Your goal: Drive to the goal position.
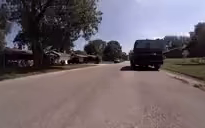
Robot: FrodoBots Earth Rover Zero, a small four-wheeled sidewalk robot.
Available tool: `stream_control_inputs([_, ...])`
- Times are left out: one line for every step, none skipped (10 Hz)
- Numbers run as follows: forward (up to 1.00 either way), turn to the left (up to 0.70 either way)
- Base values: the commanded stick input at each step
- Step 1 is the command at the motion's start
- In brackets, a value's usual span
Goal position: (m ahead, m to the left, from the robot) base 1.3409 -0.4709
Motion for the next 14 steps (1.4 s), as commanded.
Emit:
stream_control_inputs([0.5,0.0])
stream_control_inputs([0.5,0.0])
stream_control_inputs([0.5,0.0])
stream_control_inputs([0.5,0.0])
stream_control_inputs([0.5,0.0])
stream_control_inputs([0.5,0.0])
stream_control_inputs([0.5,0.0])
stream_control_inputs([0.5,0.0])
stream_control_inputs([0.5,0.0])
stream_control_inputs([0.5,0.0])
stream_control_inputs([0.5,0.0])
stream_control_inputs([0.5,0.0])
stream_control_inputs([0.5,0.0])
stream_control_inputs([0.5,0.0])
